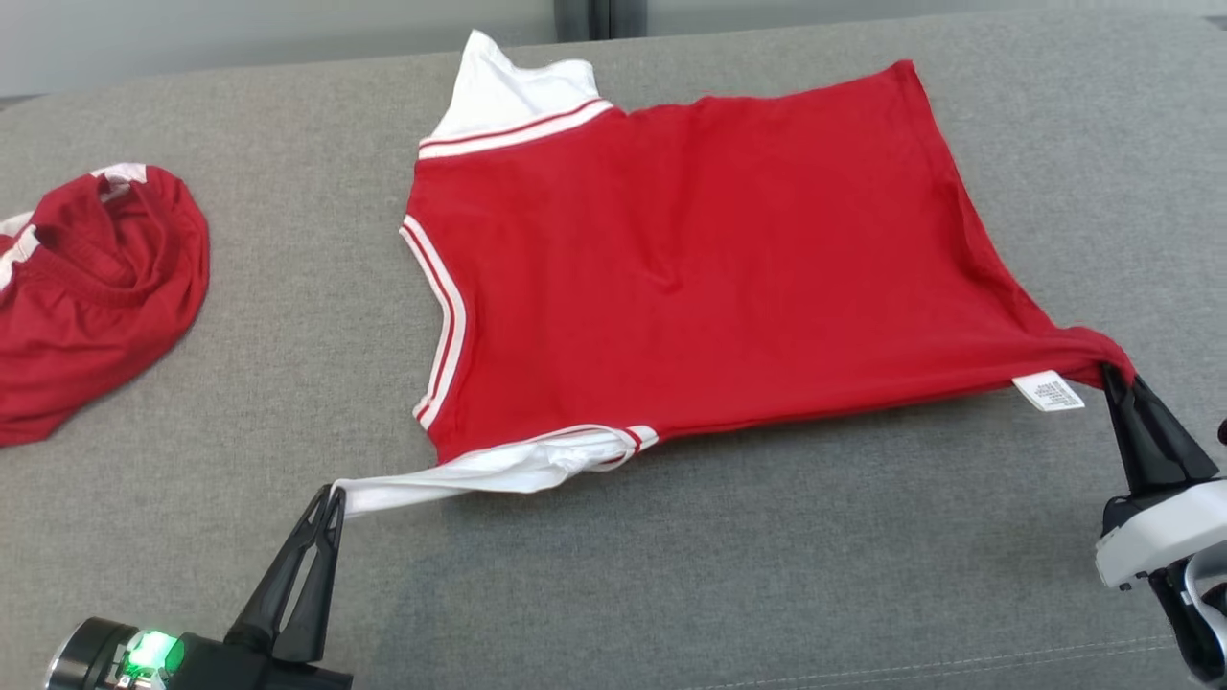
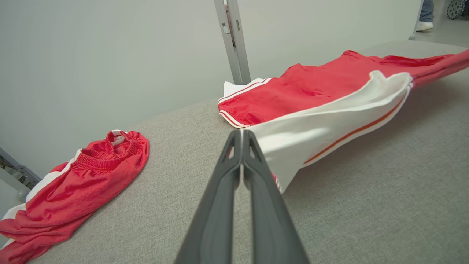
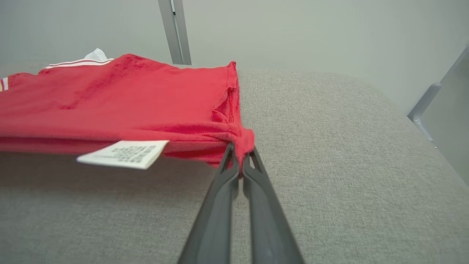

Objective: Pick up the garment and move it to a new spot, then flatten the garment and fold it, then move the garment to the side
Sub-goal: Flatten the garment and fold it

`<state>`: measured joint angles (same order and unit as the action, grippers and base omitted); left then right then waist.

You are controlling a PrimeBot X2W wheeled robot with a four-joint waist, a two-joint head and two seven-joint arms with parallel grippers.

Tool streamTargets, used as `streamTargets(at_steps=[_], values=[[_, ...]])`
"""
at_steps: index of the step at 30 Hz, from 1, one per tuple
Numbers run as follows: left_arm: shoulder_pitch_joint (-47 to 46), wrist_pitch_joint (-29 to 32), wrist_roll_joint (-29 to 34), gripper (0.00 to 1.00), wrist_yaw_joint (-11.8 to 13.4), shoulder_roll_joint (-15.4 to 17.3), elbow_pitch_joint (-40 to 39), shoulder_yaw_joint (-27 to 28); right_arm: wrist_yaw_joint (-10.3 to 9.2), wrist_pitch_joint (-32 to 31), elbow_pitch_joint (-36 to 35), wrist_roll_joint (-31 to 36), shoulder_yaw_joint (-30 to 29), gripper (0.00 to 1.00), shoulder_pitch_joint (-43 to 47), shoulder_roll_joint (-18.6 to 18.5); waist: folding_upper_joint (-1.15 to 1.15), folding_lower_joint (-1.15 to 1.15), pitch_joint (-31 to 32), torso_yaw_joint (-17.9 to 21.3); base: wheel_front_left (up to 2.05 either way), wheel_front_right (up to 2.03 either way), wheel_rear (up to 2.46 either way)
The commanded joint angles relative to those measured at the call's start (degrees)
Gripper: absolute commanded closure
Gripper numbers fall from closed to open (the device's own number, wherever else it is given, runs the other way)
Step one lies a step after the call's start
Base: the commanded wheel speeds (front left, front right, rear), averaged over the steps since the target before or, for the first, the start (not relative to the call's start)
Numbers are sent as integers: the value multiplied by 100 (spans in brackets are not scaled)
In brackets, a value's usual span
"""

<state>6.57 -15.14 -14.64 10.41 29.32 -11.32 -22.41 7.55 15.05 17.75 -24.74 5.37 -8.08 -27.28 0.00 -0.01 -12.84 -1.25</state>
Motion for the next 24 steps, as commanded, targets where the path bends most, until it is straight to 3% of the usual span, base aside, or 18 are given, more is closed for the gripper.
streamTargets(at_steps=[1, 9, 16, 24], values=[[82, 1, -63, 100, -26, 55, 51, 60, -12, 17, -26, -58, 8, 100, 71, 0, 0, 1, 193, 145, 0, 0, 0], [-806, 348, -48, 100, -459, 86, 579, -142, -12, -95, 298, -255, 397, 100, -315, -138, 0, 1, -26, 97, 0, 0, 0], [-2088, 664, 69, 100, -947, -94, 1383, -450, -11, -504, 673, -506, 798, 100, -1143, -345, 0, 1, -466, -42, 0, 0, 0], [-3247, 413, 427, 100, -1167, -265, 2144, -641, -11, -783, 1114, -586, 1163, 100, -2137, -512, 0, 1, -900, -183, 0, 0, 0]])
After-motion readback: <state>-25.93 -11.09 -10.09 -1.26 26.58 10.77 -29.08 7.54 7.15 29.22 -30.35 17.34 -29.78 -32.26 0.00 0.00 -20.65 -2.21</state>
